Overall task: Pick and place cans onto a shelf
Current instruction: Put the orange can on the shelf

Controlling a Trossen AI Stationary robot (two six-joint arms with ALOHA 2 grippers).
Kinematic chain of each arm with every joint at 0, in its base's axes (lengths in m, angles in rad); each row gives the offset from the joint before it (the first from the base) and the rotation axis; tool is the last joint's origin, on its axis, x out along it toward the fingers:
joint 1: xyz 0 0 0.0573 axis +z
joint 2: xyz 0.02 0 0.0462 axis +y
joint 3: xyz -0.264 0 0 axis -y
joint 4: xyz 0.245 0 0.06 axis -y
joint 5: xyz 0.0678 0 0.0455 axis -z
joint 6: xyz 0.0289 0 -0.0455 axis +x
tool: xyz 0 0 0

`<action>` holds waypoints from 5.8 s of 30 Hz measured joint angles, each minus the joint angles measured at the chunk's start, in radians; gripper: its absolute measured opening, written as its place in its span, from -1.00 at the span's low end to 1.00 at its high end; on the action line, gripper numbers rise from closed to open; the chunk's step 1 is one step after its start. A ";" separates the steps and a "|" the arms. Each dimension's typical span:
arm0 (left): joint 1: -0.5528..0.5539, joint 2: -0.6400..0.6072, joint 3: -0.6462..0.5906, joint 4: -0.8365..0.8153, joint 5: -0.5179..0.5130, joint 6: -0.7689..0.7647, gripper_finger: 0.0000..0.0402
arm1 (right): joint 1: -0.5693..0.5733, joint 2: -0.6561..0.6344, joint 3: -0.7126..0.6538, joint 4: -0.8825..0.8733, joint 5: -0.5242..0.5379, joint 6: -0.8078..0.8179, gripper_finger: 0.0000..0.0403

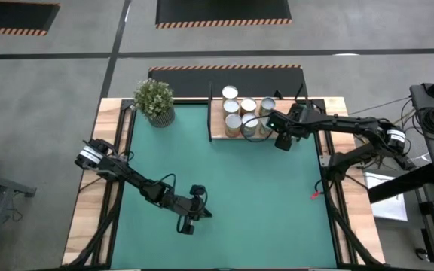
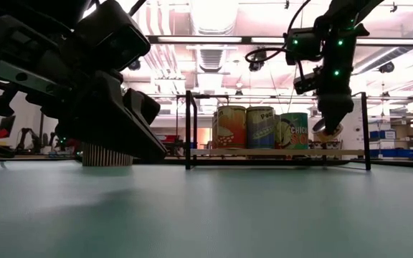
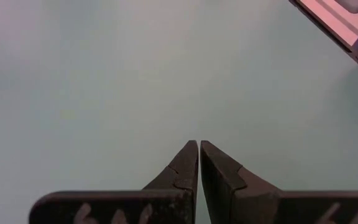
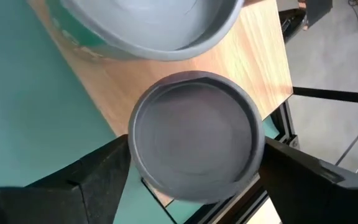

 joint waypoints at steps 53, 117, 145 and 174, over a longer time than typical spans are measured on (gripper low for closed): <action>0.000 0.000 0.000 0.000 0.000 0.000 -1.00 | -0.100 0.000 0.009 -0.099 -0.057 -0.026 -0.96; -0.001 0.000 0.000 0.000 0.000 0.000 -1.00 | 0.172 0.002 0.177 -0.181 -0.245 0.334 -0.96; -0.010 0.000 -0.009 -0.008 0.000 -0.006 -1.00 | 0.202 0.299 0.590 -0.646 -0.269 0.268 -0.96; -0.018 0.000 -0.043 0.085 0.001 -0.031 -1.00 | 0.049 0.220 0.180 -0.457 -0.052 0.220 -0.96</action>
